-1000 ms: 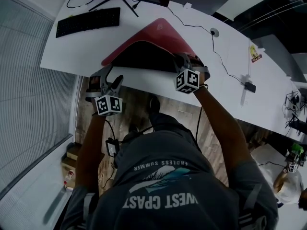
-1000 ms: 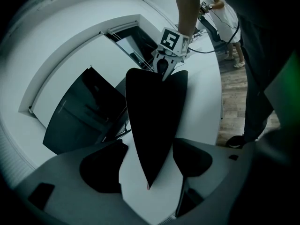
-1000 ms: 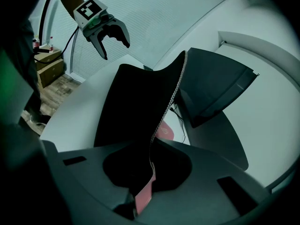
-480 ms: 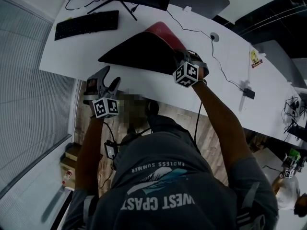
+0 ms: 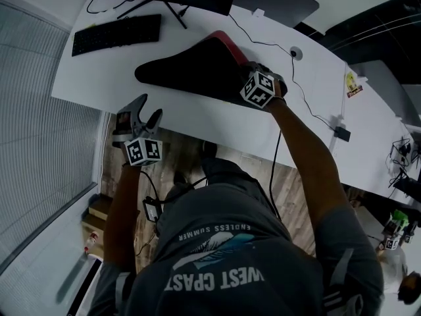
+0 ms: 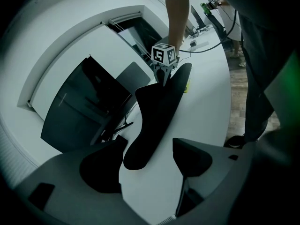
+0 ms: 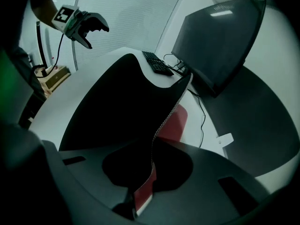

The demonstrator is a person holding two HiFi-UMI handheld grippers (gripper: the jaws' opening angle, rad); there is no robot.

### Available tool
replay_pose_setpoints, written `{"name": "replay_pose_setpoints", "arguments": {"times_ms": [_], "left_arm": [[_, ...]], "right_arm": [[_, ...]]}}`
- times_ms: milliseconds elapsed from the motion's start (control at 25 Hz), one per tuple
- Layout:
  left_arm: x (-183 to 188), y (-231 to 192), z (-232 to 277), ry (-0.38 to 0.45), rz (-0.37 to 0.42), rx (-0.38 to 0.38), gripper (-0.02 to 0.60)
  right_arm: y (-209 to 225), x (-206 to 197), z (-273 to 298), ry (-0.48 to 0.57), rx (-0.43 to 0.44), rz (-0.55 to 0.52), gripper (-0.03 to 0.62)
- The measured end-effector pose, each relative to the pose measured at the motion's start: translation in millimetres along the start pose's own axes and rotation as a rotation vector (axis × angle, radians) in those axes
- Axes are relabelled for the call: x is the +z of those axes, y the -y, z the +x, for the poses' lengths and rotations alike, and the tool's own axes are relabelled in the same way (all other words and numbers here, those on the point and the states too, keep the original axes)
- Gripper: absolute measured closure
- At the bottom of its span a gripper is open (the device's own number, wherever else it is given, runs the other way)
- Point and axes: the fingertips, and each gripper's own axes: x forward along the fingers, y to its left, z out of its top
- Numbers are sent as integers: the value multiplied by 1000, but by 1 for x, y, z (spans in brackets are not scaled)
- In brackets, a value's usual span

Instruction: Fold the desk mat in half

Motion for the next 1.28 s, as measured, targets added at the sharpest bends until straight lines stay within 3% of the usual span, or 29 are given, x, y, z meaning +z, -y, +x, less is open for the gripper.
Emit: {"name": "replay_pose_setpoints", "arguments": {"times_ms": [200,520,800,1280], "left_arm": [[-4,-2,3,-21,-3,-5,232],[-10,-1,7,-41,-18,-17,233],[-12,1,7,-39,-15,-26,233],[-13,6,2,-22,-13,-36,233]], "right_arm": [[11,0,14,-12,89,16,538],[31,3,35,-43,122,10,526],[43,4,41,-60,115,2,503],[57,4,41,-107,28,12,402]]}}
